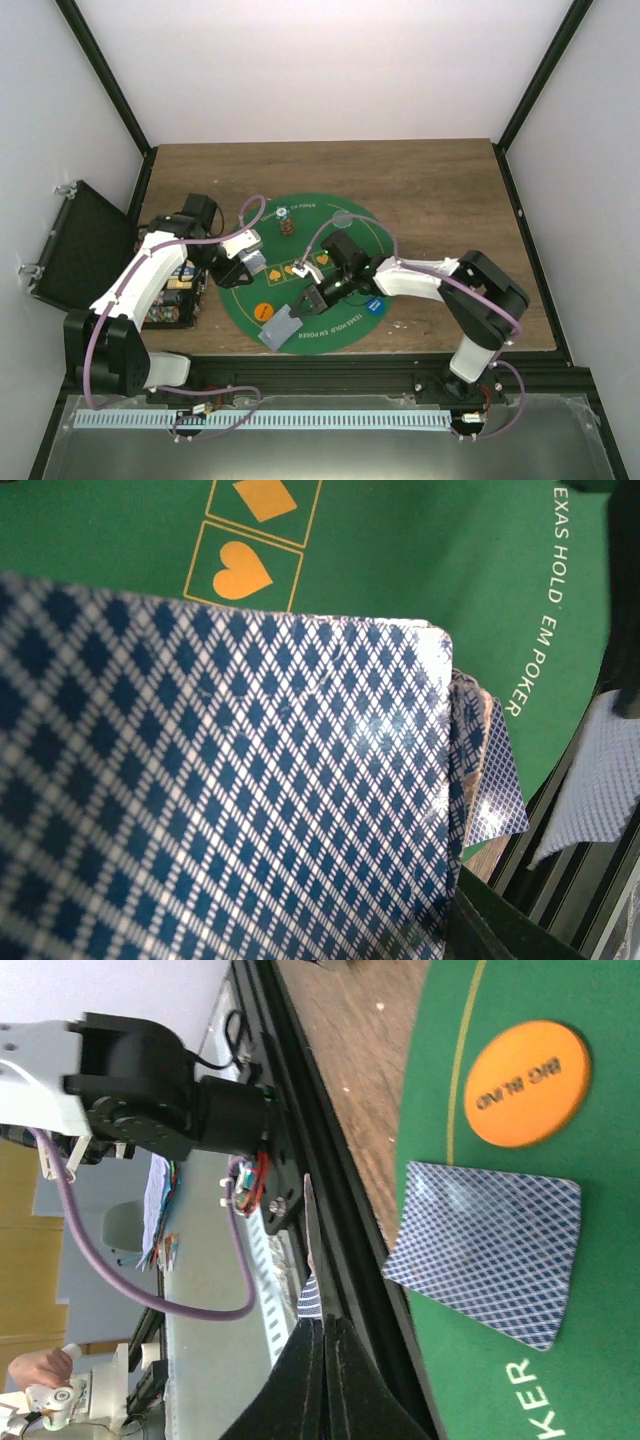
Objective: Distribute texas hold em gaming equipment
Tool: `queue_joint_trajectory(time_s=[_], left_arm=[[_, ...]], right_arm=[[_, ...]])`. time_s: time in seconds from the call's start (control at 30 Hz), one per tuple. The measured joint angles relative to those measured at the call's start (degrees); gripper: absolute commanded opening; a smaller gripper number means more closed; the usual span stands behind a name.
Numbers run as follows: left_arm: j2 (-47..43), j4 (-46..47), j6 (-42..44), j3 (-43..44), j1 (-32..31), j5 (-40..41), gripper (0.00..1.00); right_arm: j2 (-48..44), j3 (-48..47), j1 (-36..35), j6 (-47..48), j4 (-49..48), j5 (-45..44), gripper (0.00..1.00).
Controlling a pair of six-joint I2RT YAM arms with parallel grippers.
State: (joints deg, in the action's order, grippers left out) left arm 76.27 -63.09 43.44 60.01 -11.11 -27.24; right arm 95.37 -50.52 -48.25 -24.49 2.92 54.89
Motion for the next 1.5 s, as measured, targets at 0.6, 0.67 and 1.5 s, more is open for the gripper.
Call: queue_joint_trajectory(time_s=[0.6, 0.67, 1.5], left_arm=[[-0.3, 0.0, 0.0, -0.1, 0.0, 0.1, 0.47], [-0.3, 0.0, 0.0, -0.1, 0.0, 0.1, 0.47], [-0.3, -4.0, 2.2, 1.5, -1.3, -2.5, 0.48]], right_arm=[[11.7, -3.5, -1.0, 0.2, -0.7, -0.9, 0.01], [12.2, -3.6, -1.0, 0.0, -0.6, -1.5, 0.02], [-0.2, -9.2, 5.8, -3.3, -0.9, -5.9, 0.91]])
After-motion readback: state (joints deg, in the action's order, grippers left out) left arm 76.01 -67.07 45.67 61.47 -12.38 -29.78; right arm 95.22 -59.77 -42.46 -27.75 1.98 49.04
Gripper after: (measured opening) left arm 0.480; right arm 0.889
